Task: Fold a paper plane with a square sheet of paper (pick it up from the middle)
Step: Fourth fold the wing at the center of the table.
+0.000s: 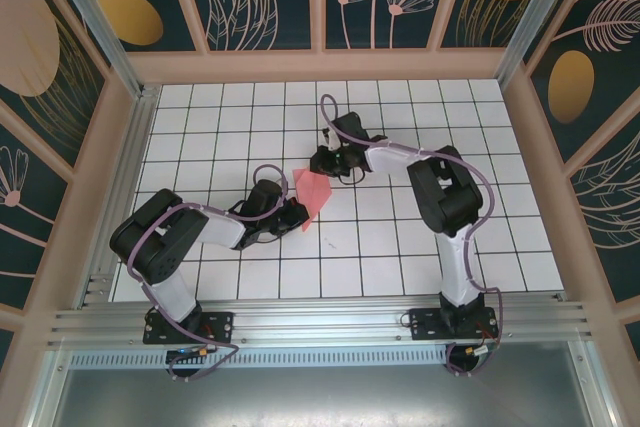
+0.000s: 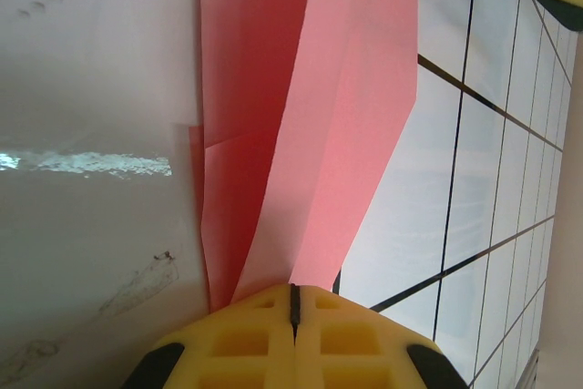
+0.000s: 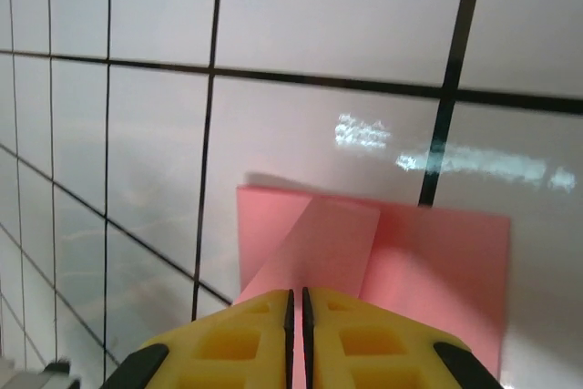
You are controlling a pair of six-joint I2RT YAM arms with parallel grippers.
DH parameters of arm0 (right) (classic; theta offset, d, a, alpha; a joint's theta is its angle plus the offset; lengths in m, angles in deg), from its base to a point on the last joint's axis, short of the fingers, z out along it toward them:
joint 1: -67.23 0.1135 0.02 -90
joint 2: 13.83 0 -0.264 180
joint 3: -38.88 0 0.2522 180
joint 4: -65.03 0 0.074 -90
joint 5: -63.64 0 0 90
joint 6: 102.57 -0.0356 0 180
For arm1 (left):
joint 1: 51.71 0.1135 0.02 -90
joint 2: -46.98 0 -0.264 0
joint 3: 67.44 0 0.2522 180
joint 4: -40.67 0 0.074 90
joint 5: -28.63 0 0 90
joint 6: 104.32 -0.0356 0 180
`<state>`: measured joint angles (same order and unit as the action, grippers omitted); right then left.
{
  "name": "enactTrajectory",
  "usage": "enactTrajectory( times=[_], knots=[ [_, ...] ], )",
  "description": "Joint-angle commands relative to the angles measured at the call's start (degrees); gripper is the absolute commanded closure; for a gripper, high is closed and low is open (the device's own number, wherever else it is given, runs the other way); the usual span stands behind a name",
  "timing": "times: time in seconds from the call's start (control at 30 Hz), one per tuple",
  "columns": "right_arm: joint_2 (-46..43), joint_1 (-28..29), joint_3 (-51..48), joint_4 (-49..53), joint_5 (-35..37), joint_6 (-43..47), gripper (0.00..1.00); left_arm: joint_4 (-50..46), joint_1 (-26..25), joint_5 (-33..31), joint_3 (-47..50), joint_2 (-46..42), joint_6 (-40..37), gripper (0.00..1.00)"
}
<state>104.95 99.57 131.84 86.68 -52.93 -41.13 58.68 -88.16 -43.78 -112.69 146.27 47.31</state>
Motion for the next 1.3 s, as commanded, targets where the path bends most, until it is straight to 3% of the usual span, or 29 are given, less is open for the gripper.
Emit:
enactTrajectory(
  times=[0.0,0.27,0.97,1.27],
  knots=[
    [-5.6,2.0,-4.4,0.3,-1.4,0.7,0.87,-7.3,-0.1,-1.9,2.3,2.5,0.0,1.0],
    [-3.3,4.2,-8.9,-2.1,-4.5,-1.6,0.88,-7.4,0.0,-1.9,2.1,2.3,-0.2,1.0],
    [8.9,-0.7,4.3,-0.5,0.5,-1.7,0.9,-6.3,0.0,-0.6,2.7,3.3,-0.2,1.0],
    [15.7,-6.7,14.5,0.9,0.4,-1.8,0.9,-6.0,0.0,-0.4,3.4,3.0,-0.1,1.0]
  ],
)
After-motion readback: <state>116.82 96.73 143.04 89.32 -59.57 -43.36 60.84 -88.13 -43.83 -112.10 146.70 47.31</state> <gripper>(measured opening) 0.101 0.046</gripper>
